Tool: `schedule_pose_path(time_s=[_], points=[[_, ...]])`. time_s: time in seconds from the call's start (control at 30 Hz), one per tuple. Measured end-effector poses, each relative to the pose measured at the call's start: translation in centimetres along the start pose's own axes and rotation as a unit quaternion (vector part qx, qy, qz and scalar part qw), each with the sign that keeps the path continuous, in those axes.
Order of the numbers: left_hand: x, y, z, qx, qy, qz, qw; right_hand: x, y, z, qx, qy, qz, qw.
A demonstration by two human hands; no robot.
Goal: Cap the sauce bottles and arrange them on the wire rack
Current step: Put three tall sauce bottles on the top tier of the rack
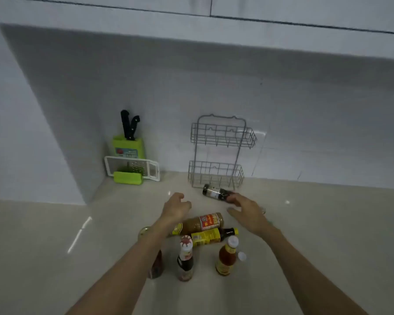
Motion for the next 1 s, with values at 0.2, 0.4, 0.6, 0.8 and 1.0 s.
schedule_pose_path(time_s=[0.2,0.4,0.6,0.8,1.0], points=[[4.7,2.7,-1.7,-0.016,0.057,0.089,0.994,3.1,-2.7,-2.9,-0.008,0.115,-0.082,0.990],[7.8,4.5,-3.1,-0.054,0.019,0.212,0.976,7.9,-4.3,-5.4,-0.117,0.249,-0.076,0.958],[10.3,5.7,-4.6,-0.143,-0.029,0.336,0.931,11.8,-5.2,-9.1,-0.194,0.371,0.012,0.908],[11.3,6.4,-5.0,-0.173,-0.107,0.403,0.892,13.8,-6.5,-11.0,-0.197,0.436,0.067,0.876],[11.4,5.8,-5.4,-0.177,-0.117,0.382,0.899,13.4,-7.6,-11.6,-0.204,0.417,0.090,0.881]])
Point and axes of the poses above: each hand's wrist, its own x-axis towards the middle knuckle, its own z-axis out of the back of the hand, y = z × x, the point moved 1 cm from there along x, towards the middle knuckle, and after that the axes turned 9 degrees about x, right-handed, at the moved point
